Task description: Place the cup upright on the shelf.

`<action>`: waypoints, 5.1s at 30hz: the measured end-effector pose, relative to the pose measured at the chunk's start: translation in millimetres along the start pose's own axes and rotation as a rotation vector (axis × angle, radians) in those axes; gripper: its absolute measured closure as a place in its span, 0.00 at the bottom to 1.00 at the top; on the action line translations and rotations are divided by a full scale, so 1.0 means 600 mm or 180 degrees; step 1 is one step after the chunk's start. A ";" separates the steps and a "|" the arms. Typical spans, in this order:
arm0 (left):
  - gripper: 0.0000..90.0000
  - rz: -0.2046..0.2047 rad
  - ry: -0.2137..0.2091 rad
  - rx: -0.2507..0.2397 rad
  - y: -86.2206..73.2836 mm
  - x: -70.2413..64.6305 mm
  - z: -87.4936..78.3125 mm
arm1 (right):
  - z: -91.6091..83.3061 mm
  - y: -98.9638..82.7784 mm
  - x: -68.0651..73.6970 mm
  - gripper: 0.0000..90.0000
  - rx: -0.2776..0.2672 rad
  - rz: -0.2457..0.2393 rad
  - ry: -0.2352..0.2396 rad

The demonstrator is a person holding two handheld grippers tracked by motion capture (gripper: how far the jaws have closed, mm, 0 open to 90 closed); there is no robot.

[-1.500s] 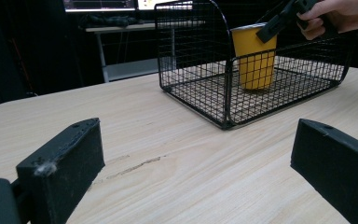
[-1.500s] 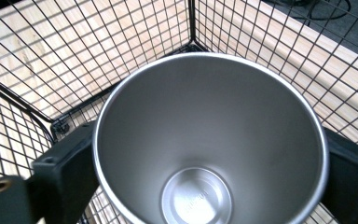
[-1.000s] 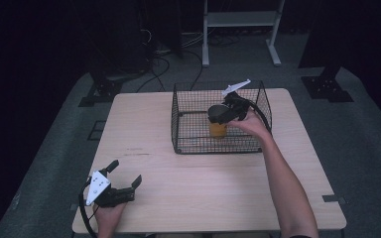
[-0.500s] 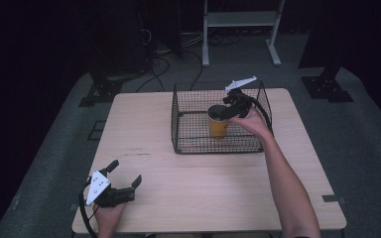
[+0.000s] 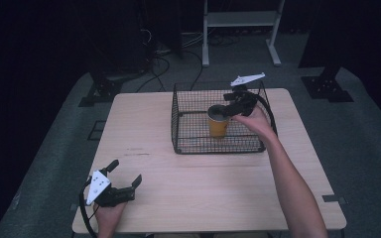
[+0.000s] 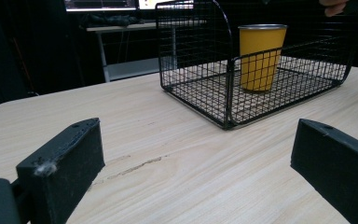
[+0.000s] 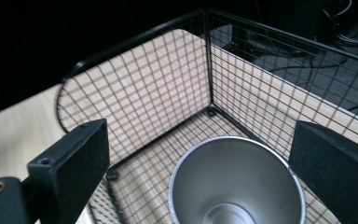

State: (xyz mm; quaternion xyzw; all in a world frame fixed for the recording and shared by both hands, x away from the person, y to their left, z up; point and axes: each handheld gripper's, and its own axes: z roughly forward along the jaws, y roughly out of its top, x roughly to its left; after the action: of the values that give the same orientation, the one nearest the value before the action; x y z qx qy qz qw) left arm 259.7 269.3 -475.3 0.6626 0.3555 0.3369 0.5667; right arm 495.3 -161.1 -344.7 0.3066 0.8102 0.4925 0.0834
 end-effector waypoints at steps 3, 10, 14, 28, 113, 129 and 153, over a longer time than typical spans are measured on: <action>0.02 0.0001 0.0004 0.0003 0.000 0.000 0.000 | -0.008 0.002 0.007 0.05 -0.0035 -0.0007 0.0050; 0.02 0.0010 0.0002 0.0008 0.000 -0.001 0.001 | -0.025 0.003 0.021 0.05 -0.0013 -0.0035 0.0135; 0.02 0.0015 0.0002 0.0003 0.000 -0.001 0.000 | -0.036 0.000 0.031 0.05 0.0005 -0.0063 0.0154; 0.02 0.0023 0.0014 0.0002 0.000 -0.002 -0.001 | -0.061 -0.028 0.045 0.05 0.0074 -0.0048 0.0204; 0.02 0.0042 0.0034 0.0022 0.000 -0.004 0.000 | -0.175 -0.286 0.065 0.05 0.0099 0.0304 0.0252; 0.02 0.0039 0.0035 0.0013 0.000 -0.004 0.000 | -0.190 -0.318 0.065 0.04 0.0060 0.0400 0.0199; 0.02 0.0042 0.0045 0.0013 0.000 -0.003 -0.001 | -0.218 -0.374 0.075 0.05 0.0003 0.0477 0.0098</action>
State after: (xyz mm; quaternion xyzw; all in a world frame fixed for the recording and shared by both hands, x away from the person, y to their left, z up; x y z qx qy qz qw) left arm 258.2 267.8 -475.4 0.6636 0.3558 0.3446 0.5605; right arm 309.5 -306.0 -462.1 0.3589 0.7864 0.5017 0.0337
